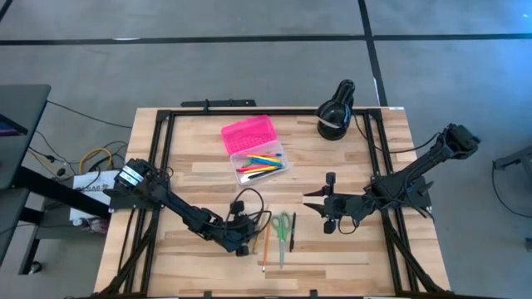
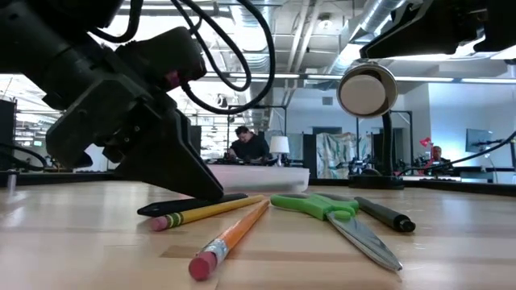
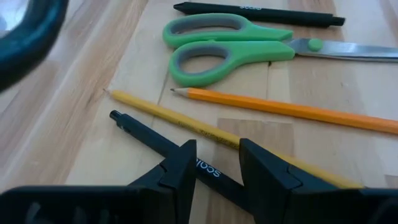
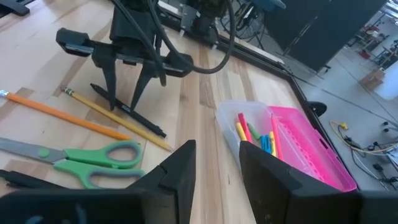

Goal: Pick & place school supplies into a supply box
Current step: Put the left black pen into the pink supply box

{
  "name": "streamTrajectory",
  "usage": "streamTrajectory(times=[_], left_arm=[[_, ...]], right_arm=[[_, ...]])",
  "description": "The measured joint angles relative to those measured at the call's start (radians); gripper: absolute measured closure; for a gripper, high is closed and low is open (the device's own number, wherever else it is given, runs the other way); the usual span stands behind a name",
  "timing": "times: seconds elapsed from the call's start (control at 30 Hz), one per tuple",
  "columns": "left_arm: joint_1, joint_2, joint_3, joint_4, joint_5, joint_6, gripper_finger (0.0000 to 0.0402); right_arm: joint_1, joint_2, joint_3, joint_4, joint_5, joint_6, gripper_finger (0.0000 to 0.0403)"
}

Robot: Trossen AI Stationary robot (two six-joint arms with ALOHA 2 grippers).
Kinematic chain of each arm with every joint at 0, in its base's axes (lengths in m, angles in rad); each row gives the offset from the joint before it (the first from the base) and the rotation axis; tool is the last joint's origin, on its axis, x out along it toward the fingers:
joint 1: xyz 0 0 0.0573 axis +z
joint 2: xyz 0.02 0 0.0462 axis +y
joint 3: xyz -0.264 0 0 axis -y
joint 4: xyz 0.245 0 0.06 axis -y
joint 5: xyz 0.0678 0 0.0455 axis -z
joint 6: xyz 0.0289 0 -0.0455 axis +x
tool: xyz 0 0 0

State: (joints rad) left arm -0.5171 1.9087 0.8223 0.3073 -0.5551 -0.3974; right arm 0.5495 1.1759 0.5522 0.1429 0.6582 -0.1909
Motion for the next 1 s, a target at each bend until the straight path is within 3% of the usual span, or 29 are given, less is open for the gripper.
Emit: streamTrajectory(times=[0.5, 1.0], left_arm=[[0.001, 0.000, 0.000, 0.081, -0.013, 0.084, 0.0285], [0.044, -0.001, 0.000, -0.060, -0.053, -0.046, 0.0285]], right_arm=[[0.000, 0.000, 0.000, 0.000, -0.002, 0.004, 0.0285], [0.000, 0.000, 0.000, -0.007, -0.003, 0.008, 0.0285]])
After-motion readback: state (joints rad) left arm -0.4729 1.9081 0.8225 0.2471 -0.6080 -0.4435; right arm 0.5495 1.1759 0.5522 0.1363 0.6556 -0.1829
